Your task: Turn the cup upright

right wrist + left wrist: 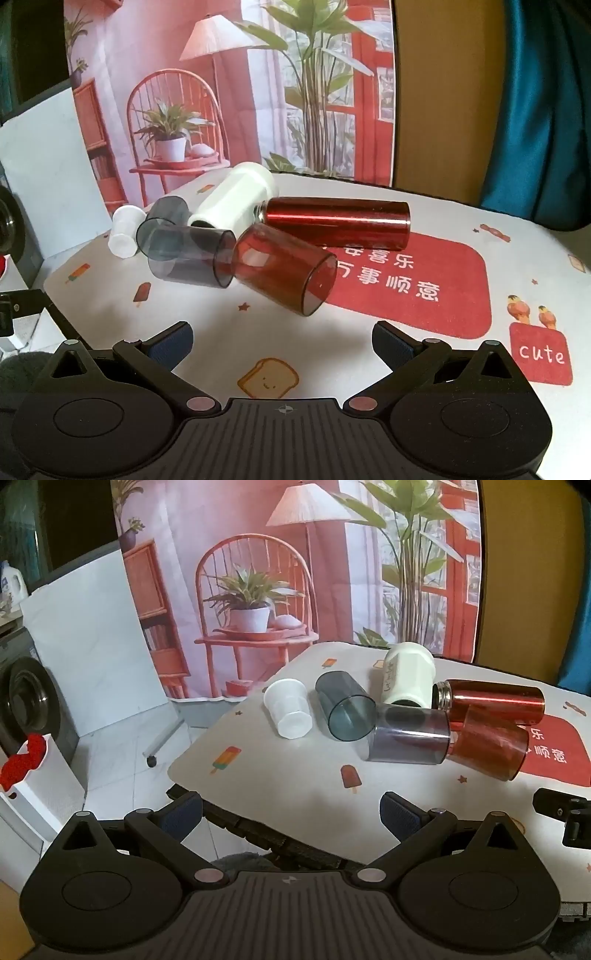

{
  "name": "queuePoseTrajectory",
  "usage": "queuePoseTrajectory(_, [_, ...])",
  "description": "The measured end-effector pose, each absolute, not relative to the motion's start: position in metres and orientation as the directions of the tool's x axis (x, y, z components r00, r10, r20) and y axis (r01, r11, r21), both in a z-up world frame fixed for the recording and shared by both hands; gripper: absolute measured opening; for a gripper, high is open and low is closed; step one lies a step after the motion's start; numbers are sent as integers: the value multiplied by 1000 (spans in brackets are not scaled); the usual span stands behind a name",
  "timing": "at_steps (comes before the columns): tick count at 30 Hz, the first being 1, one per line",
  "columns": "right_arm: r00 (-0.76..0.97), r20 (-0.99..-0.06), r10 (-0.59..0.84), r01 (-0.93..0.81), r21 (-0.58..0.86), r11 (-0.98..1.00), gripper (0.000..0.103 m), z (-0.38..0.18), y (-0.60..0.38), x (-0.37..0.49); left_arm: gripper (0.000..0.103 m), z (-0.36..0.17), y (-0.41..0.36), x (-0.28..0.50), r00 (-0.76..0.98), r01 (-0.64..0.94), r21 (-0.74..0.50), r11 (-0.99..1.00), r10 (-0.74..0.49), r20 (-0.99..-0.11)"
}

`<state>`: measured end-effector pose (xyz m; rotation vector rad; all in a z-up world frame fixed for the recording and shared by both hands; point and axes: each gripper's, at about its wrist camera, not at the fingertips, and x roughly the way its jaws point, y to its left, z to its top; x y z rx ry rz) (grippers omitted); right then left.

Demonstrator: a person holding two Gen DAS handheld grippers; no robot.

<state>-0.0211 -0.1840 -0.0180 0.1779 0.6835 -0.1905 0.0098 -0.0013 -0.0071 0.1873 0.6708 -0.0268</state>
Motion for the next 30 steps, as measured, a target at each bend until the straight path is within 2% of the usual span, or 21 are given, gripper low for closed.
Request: queuePoseTrajectory(30, [771,-625,-121,242,113,964,103,-19,-187,-21,103,-9,-4,9,777,83,154,985,33,-629])
